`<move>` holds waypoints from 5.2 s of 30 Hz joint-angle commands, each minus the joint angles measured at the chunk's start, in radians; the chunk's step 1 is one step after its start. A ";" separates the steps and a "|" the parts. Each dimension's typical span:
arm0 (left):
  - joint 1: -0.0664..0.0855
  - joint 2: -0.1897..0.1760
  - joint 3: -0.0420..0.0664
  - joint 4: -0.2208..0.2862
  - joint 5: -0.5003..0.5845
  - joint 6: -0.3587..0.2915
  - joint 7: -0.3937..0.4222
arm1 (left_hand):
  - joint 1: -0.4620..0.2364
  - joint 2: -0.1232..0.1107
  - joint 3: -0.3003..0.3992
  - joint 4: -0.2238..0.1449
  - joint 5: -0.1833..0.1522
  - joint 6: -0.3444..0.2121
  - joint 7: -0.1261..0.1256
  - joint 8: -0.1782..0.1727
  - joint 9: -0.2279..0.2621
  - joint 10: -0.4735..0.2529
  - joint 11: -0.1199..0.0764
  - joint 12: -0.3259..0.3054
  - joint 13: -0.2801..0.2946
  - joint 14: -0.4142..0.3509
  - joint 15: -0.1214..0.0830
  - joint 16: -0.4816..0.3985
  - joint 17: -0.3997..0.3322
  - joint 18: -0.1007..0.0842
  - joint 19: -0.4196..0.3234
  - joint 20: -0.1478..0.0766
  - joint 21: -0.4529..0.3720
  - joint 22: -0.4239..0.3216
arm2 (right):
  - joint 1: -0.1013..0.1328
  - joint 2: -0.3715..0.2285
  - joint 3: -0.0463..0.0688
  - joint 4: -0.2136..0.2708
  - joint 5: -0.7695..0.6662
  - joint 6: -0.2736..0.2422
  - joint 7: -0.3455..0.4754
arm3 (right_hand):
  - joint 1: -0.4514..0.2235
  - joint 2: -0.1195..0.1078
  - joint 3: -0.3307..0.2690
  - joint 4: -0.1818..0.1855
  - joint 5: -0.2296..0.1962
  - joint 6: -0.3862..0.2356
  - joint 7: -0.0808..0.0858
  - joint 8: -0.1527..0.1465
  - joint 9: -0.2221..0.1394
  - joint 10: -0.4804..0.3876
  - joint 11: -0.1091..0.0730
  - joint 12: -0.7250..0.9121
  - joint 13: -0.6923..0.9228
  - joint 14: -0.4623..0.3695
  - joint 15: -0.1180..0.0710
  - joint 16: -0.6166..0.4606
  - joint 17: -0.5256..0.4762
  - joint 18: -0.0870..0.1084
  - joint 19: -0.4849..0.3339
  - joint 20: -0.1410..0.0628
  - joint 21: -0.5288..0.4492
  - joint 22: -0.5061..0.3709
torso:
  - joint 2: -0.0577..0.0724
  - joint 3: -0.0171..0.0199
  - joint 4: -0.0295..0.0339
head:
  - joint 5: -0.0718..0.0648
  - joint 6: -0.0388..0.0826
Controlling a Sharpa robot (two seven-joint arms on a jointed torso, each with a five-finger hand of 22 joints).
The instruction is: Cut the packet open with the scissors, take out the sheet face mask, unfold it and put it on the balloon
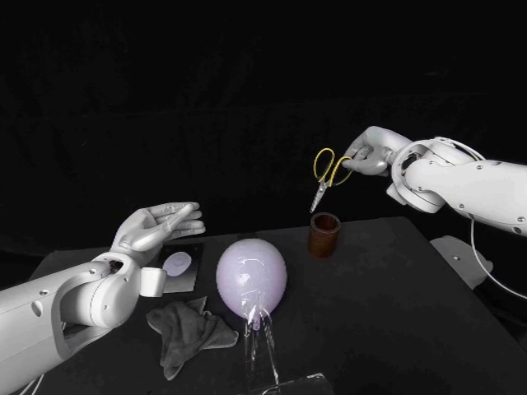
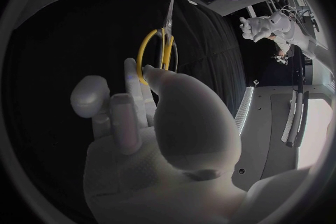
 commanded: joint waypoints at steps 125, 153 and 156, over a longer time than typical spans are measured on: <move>0.063 0.393 0.005 -0.513 -0.254 0.125 -0.337 | 0.162 0.103 0.230 -0.021 0.004 0.098 -0.051 0.062 0.076 0.109 -0.038 -0.004 -0.002 0.013 -0.014 -0.123 -0.017 -0.018 -0.058 0.003 -0.068 -0.040 | -0.153 0.502 0.001 -0.258 0.286 -0.118 0.139 | -0.138 -0.086 0.036 -0.039 0.029 -0.092 0.054 -0.043 0.020 -0.136 0.033 -0.006 -0.008 -0.146 0.036 -0.276 -0.507 0.063 -0.294 0.038 -0.339 -0.387 | 0.004 -0.0018 0.0029 | 0.074 0.007; 0.063 0.363 0.001 -0.547 -0.305 0.309 -0.388 | 0.066 0.066 0.355 -0.094 0.004 0.084 -0.049 0.103 0.134 0.130 -0.043 -0.004 -0.002 0.027 -0.019 -0.122 0.011 -0.014 -0.054 0.003 -0.045 -0.033 | -0.112 0.258 -0.003 -0.058 0.153 -0.019 0.410 | -0.067 -0.055 -0.053 -0.127 0.006 -0.074 0.044 -0.094 0.001 -0.165 0.022 -0.004 -0.008 0.062 0.017 -0.179 -0.172 0.019 0.017 0.021 -0.298 -0.275 | 0.006 0.0012 0.0014 | 0.095 0.005; 0.063 0.356 0.002 -0.556 -0.315 0.347 -0.398 | 0.054 0.063 0.367 -0.105 0.004 0.083 -0.048 0.106 0.140 0.130 -0.043 -0.004 -0.002 0.027 -0.019 -0.122 0.015 -0.011 -0.044 0.002 -0.035 -0.028 | -0.094 0.249 -0.002 -0.026 0.045 -0.002 0.396 | -0.082 -0.072 -0.028 -0.126 0.012 -0.060 0.039 -0.097 -0.001 -0.167 0.027 -0.007 -0.008 0.056 0.025 -0.087 -0.060 0.007 0.044 0.019 -0.177 -0.139 | 0.006 0.0013 0.0011 | 0.096 0.005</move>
